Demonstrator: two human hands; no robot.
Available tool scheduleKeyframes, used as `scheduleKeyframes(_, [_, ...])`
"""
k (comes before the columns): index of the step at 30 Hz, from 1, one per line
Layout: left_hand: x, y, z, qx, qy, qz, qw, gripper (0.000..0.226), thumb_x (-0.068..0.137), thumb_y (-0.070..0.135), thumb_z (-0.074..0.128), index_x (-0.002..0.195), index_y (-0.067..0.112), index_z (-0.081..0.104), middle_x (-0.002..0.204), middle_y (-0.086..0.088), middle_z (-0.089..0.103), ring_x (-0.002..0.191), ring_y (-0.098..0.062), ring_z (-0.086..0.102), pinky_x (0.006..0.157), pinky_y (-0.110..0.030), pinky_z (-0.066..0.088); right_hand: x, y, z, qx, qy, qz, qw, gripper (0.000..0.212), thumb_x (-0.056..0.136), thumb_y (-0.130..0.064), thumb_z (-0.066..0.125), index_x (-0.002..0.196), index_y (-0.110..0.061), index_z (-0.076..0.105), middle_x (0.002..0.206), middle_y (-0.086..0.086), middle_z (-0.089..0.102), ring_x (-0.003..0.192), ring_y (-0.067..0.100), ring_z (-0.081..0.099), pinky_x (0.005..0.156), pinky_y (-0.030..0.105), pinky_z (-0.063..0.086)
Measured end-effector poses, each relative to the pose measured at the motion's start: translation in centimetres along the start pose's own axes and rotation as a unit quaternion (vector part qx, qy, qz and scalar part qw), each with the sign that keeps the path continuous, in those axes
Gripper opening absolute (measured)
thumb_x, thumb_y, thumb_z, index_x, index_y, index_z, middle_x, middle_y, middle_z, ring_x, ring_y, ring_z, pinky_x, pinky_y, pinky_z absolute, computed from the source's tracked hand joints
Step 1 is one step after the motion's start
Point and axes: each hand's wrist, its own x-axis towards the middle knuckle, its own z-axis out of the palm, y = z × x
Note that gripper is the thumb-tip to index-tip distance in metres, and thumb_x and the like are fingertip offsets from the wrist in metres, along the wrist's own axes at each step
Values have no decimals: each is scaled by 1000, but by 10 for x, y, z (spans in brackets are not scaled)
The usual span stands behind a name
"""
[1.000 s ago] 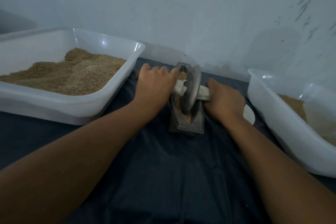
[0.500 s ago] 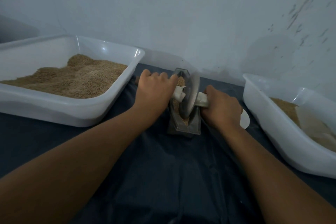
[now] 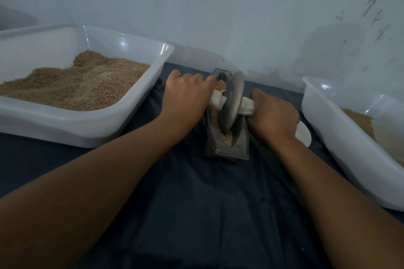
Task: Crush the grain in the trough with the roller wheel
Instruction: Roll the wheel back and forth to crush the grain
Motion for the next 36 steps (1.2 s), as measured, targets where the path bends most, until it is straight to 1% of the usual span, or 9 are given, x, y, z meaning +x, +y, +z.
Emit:
scheduleKeyframes(4, [7, -2, 7, -5, 5, 2, 1000, 24, 90, 15, 57, 85, 23, 35, 69, 2, 44, 59, -20, 42, 67, -36, 30, 10, 0, 4, -6, -44, 7, 999, 16, 83, -37, 58, 84, -25, 48, 60, -7, 46, 51, 20, 41, 53, 29, 37])
scheduleKeyframes(8, [13, -5, 15, -22, 1, -1, 1000, 11, 91, 17, 56, 90, 23, 46, 70, 2, 44, 59, -20, 41, 67, -35, 29, 17, 2, 9, -14, -51, 1, 999, 15, 84, -36, 59, 85, -25, 48, 62, -6, 47, 54, 22, 42, 55, 30, 36])
scheduleKeyframes(12, [17, -6, 20, -35, 15, -1, 999, 10, 92, 14, 52, 90, 22, 47, 69, 1, 44, 58, -21, 39, 67, -36, 29, 26, 5, 13, -19, -71, 3, 997, 17, 84, -40, 59, 87, -27, 48, 65, -6, 46, 60, 24, 44, 58, 33, 39])
scheduleKeyframes(19, [24, -6, 26, -22, 21, -7, 1000, 15, 92, 11, 49, 85, 23, 43, 68, 1, 43, 57, -21, 38, 66, -36, 28, 42, 11, 22, -31, -89, -12, 995, 15, 85, -42, 59, 90, -31, 52, 69, -6, 44, 65, 24, 43, 60, 33, 33])
scheduleKeyframes(24, [31, -6, 32, -38, 11, -9, 999, 11, 94, 11, 45, 92, 18, 53, 78, -3, 60, 61, -23, 44, 68, -37, 30, 54, 16, 24, -26, -129, -27, 991, 16, 84, -46, 62, 90, -36, 51, 69, -11, 38, 70, 23, 45, 56, 30, 30])
scheduleKeyframes(27, [33, -6, 33, -42, 2, -1, 999, 15, 94, 8, 41, 94, 16, 53, 83, -7, 63, 69, -28, 59, 73, -38, 41, 60, 18, 25, -16, -149, -33, 988, 14, 85, -44, 62, 88, -37, 51, 69, -13, 40, 69, 22, 45, 53, 29, 27])
scheduleKeyframes(29, [35, -7, 33, -35, -3, 0, 999, 15, 94, 8, 40, 96, 15, 54, 84, -8, 64, 72, -31, 62, 76, -43, 46, 65, 18, 25, -6, -161, -37, 986, 12, 85, -43, 62, 90, -36, 54, 71, -13, 45, 63, 17, 43, 51, 27, 27])
scheduleKeyframes(34, [38, -7, 34, -16, -8, 1, 1000, 13, 95, 8, 41, 95, 16, 52, 84, -7, 63, 70, -29, 60, 71, -40, 38, 70, 19, 24, 8, -170, -40, 985, 11, 85, -41, 64, 93, -37, 57, 73, -14, 49, 60, 12, 40, 52, 25, 30])
scheduleKeyframes(36, [37, -7, 33, -15, -13, 2, 1000, 12, 94, 8, 42, 94, 16, 52, 83, -8, 63, 70, -31, 61, 73, -42, 43, 68, 19, 24, 7, -163, -40, 986, 10, 85, -41, 63, 90, -37, 55, 72, -14, 48, 59, 11, 38, 51, 25, 28])
